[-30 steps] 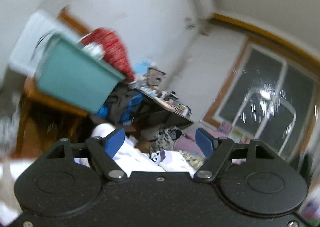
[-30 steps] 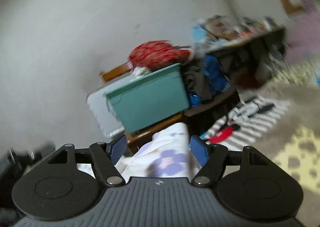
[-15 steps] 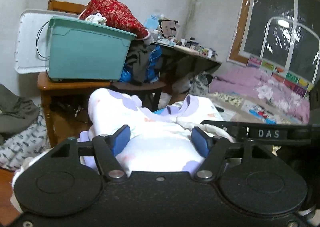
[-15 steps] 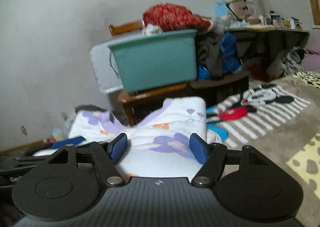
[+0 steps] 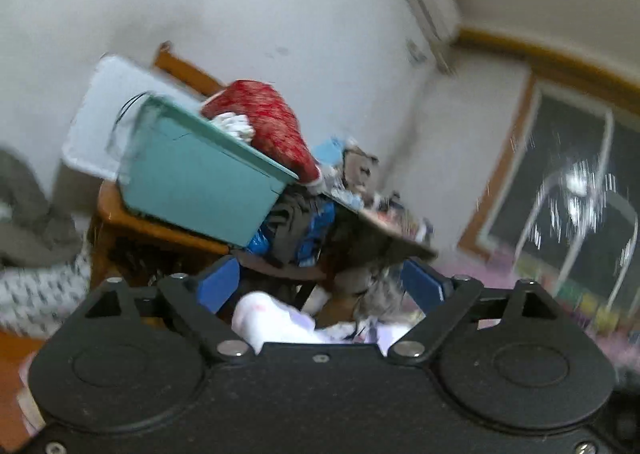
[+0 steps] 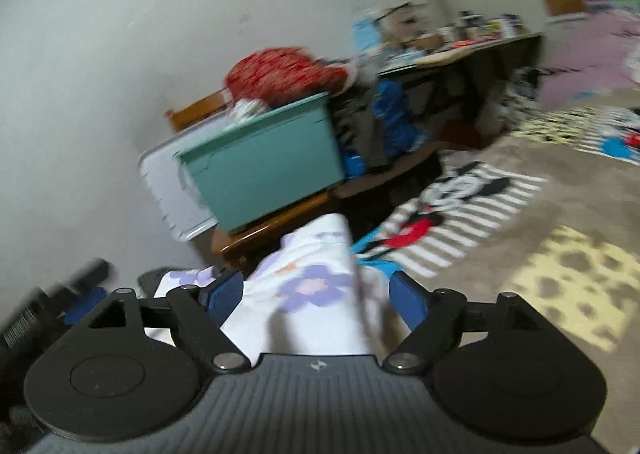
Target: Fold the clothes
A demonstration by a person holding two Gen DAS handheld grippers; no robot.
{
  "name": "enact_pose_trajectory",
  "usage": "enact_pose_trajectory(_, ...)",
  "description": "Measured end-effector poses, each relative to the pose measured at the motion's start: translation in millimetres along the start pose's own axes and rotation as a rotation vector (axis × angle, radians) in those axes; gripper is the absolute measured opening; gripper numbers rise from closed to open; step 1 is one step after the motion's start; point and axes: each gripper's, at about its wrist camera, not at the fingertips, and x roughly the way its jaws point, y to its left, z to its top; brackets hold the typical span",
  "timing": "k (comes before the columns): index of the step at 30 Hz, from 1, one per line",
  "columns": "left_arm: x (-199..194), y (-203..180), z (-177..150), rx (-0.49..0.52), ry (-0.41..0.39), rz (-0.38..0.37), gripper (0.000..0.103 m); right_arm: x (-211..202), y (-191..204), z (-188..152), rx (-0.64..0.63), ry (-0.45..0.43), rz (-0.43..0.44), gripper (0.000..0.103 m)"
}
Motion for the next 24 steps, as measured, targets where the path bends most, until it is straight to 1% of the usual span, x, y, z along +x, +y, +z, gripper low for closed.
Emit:
enact_pose_trajectory(3, 0, -10, 2, -0.037, 0.045, -0.041, 0.095, -41, -13, -2, 0.058, -0.027, -0.067, 0.090)
enact_pose_trajectory(5, -2, -35, 0, 0.009, 0.069, -0.089, 0.098, -73, -21, -5, 0.097, -0.050, -0.104, 0.093)
enact_pose_trajectory(6, -4, -49, -2, 0.029, 0.087, -0.123, 0.103, -91, -24, -8, 0.113, -0.064, -0.123, 0.095)
enact_pose_trajectory(7, -6, -65, -6, 0.046, 0.114, -0.160, 0.103, -109, -27, -12, 0.128, -0.080, -0.143, 0.096)
enact_pose_trajectory(9, -9, -97, -16, 0.075, 0.170, -0.237, 0.103, -142, -32, -20, 0.145, -0.106, -0.179, 0.102)
enact_pose_trajectory(10, -11, -113, -21, 0.088, 0.200, -0.277, 0.103, -160, -34, -26, 0.151, -0.118, -0.203, 0.103)
enact_pose_trajectory(12, -14, -143, -35, 0.111, 0.278, -0.336, 0.103, -192, -39, -37, 0.169, -0.133, -0.250, 0.103)
enact_pose_trajectory(15, -21, -184, -58, 0.127, 0.404, -0.403, 0.103, -238, -45, -53, 0.194, -0.155, -0.319, 0.103)
enact_pose_trajectory(16, -25, -196, -64, 0.132, 0.440, -0.422, 0.103, -253, -47, -58, 0.200, -0.166, -0.340, 0.103)
enact_pose_trajectory(20, -47, -235, -83, 0.183, 0.502, -0.465, 0.103, -312, -52, -80, 0.222, -0.213, -0.429, 0.103)
enact_pose_trajectory(24, -70, -273, -103, 0.274, 0.614, -0.482, 0.103, -360, -57, -104, 0.272, -0.268, -0.545, 0.103)
